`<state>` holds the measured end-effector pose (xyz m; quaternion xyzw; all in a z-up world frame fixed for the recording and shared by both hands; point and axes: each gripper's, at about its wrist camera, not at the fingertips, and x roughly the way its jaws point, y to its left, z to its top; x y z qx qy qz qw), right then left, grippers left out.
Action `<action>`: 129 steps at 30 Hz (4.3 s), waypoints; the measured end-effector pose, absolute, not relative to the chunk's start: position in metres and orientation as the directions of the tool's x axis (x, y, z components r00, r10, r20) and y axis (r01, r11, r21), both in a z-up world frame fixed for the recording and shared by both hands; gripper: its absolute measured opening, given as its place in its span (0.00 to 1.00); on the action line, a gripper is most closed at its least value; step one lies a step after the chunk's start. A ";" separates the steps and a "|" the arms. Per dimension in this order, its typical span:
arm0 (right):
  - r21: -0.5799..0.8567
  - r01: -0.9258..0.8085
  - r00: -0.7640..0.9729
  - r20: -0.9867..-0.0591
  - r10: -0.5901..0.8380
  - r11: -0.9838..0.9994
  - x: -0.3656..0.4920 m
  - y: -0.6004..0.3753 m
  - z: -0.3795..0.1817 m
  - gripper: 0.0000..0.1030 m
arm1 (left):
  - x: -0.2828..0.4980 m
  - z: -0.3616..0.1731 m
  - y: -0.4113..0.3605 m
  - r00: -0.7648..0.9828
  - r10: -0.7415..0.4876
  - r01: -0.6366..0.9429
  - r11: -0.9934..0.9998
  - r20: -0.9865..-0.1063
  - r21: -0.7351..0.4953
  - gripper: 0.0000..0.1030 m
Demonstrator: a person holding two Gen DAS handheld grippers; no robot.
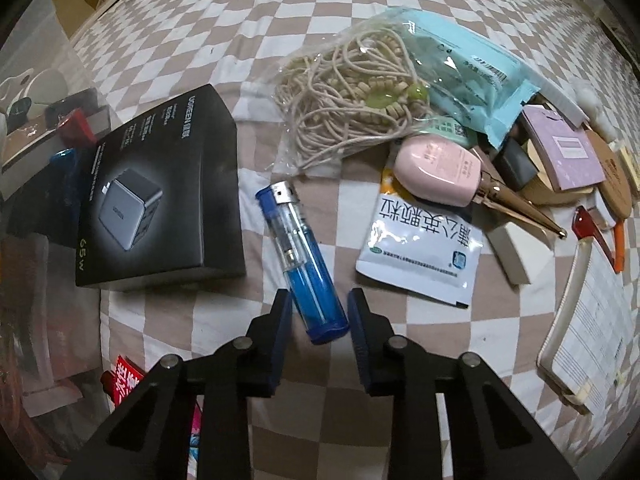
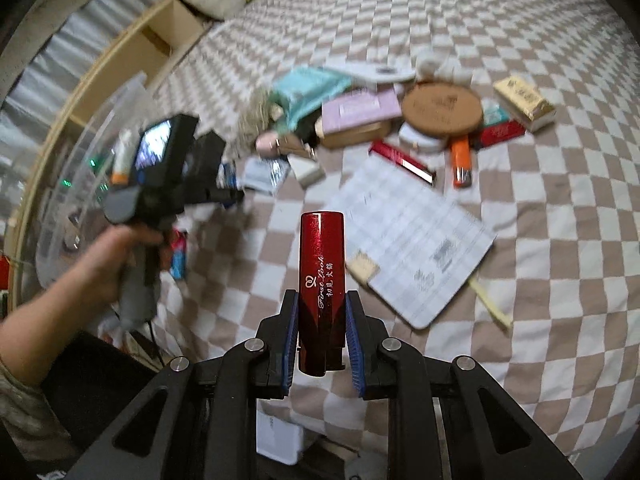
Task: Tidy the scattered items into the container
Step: 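Grasp the blue lighter with the left gripper while the right gripper holds the red lipstick, then carry the blue lighter and red lipstick over the clear plastic box with both grippers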
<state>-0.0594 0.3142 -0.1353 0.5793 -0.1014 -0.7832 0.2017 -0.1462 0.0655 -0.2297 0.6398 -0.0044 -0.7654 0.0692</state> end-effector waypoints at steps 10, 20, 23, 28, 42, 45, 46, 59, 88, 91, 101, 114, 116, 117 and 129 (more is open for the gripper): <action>0.405 0.202 -0.371 -0.811 -0.452 -0.892 -0.072 0.291 -0.094 0.22 | -0.131 -0.219 0.080 -0.202 -0.127 0.028 -0.992 -0.971 0.124 0.22; 0.414 0.221 -0.451 -0.759 -0.469 -0.883 -0.079 0.278 -0.065 0.22 | -0.110 -0.189 0.096 -0.283 -0.089 -0.049 -0.993 -0.955 0.107 0.20; 0.414 0.223 -0.467 -0.750 -0.469 -0.883 -0.081 0.277 -0.059 0.22 | -0.107 -0.177 0.098 -0.307 -0.061 -0.056 -0.995 -0.950 0.082 0.19; 0.403 0.242 -0.493 -0.732 -0.469 -0.883 -0.085 0.266 -0.049 0.22 | -0.100 -0.155 0.098 -0.345 -0.005 -0.057 -0.998 -0.939 0.027 0.11; 0.386 0.306 -0.530 -0.690 -0.493 -0.870 -0.090 0.230 -0.024 0.22 | -0.096 -0.116 0.049 -0.418 0.046 -0.085 -0.996 -0.907 -0.012 0.11; 0.389 0.319 -0.534 -0.680 -0.503 -0.864 -0.092 0.222 -0.020 0.22 | -0.087 -0.098 0.054 -0.464 0.060 -0.106 -0.994 -0.884 -0.012 0.11; 0.388 0.322 -0.535 -0.677 -0.504 -0.863 -0.092 0.220 -0.019 0.22 | -0.083 -0.091 0.054 -0.479 0.067 -0.112 -0.994 -0.875 -0.014 0.11; 0.379 0.364 -0.540 -0.659 -0.524 -0.851 -0.097 0.193 -0.009 0.22 | -0.045 -0.017 0.033 -0.676 0.121 -0.121 -0.991 -0.727 -0.052 0.11; 0.344 0.558 -0.414 -0.674 -0.612 -0.756 -0.089 0.083 -0.015 0.22 | 0.005 0.053 -0.076 -0.859 -0.012 0.082 -0.990 -0.511 -0.114 0.11; 0.345 0.575 -0.397 -0.675 -0.622 -0.742 -0.087 0.072 -0.016 0.22 | 0.009 0.055 -0.087 -0.862 -0.027 0.102 -0.987 -0.506 -0.122 0.11; 0.349 0.623 -0.359 -0.667 -0.653 -0.700 -0.080 0.040 -0.015 0.22 | 0.025 0.062 -0.132 -0.863 -0.107 0.203 -0.968 -0.493 -0.146 0.11; 0.354 0.668 -0.322 -0.654 -0.684 -0.654 -0.072 0.012 -0.011 0.22 | 0.027 0.036 -0.188 -0.770 -0.243 0.368 -0.925 -0.589 -0.098 0.11; 0.358 0.674 -0.315 -0.652 -0.690 -0.646 -0.071 0.008 -0.011 0.22 | 0.025 0.030 -0.192 -0.755 -0.254 0.378 -0.922 -0.605 -0.085 0.11; 0.358 0.677 -0.314 -0.650 -0.692 -0.643 -0.070 0.007 -0.011 0.22 | 0.024 0.027 -0.193 -0.749 -0.250 0.376 -0.923 -0.614 -0.083 0.11; 0.356 0.704 -0.296 -0.639 -0.710 -0.614 -0.065 -0.012 -0.007 0.22 | 0.011 -0.005 -0.204 -0.651 -0.219 0.378 -0.924 -0.727 -0.059 0.11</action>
